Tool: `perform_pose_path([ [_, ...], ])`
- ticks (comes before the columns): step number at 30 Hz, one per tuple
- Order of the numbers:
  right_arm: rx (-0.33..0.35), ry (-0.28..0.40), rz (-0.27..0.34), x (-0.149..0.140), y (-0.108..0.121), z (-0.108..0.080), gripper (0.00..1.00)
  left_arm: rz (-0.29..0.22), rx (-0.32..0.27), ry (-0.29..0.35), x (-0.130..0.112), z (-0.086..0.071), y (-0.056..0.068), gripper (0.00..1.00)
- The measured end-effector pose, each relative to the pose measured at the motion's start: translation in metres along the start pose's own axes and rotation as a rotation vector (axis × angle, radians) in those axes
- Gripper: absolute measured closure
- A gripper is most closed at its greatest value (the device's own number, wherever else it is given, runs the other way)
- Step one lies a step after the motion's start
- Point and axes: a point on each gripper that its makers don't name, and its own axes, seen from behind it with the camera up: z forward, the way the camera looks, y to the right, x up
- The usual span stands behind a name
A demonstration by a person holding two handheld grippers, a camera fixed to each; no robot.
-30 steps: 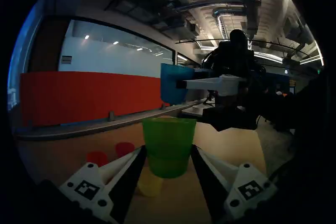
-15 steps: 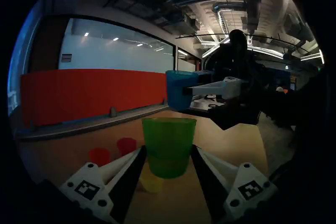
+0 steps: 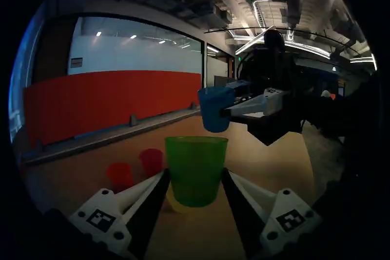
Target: Pour water
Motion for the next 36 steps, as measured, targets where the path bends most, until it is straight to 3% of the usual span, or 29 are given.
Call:
perform_pose_path([
  [9,0.032,-0.053,0.023,-0.026,-0.004,0.003,0.15,0.017,0.009,-0.066,-0.021,-0.001,-0.006,0.24],
  [24,0.059,-0.124,0.053,-0.062,-0.009,0.009,0.14,0.02,0.0,-0.126,-0.046,0.002,-0.008,0.24],
  [36,0.082,-0.194,0.084,-0.096,-0.014,0.02,0.14,0.022,0.01,-0.181,-0.069,0.001,-0.016,0.24],
])
